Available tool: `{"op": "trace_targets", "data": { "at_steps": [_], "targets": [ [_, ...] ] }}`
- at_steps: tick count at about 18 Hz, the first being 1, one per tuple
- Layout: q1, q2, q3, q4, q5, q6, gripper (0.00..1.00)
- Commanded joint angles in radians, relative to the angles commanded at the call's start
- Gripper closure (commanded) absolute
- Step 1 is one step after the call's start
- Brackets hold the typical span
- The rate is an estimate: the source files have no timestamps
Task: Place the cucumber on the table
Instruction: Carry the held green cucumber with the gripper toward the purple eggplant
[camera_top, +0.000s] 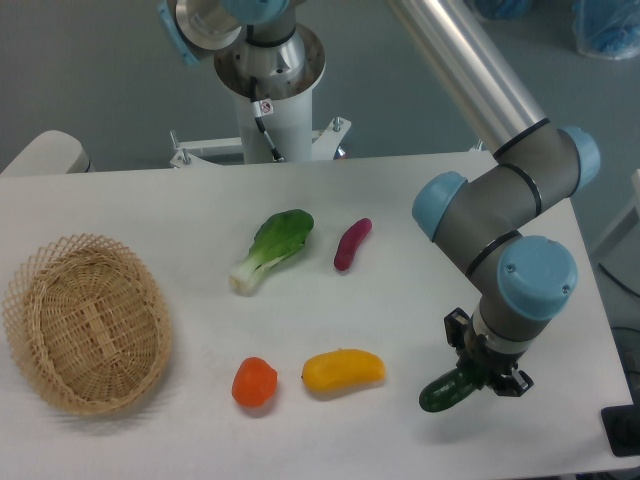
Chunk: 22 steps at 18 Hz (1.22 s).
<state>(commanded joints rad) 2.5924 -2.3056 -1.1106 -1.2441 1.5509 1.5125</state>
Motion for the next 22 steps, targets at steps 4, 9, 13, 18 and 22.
{"op": "trace_targets", "data": {
  "at_steps": [4,9,13,18,22],
  "targets": [
    [0.040,0.021,-0.014,-0.021,0.003,0.026,1.00],
    [0.064,0.046,-0.077,-0.011,0.017,-0.001,1.00],
    [0.093,0.122,-0.222,0.024,0.014,-0.026,1.00],
    [0.114,0.230,-0.478,0.205,0.008,-0.168,1.00],
    [0.112,0.256,-0.555,0.258,0.006,-0.277,1.00]
  ]
}}
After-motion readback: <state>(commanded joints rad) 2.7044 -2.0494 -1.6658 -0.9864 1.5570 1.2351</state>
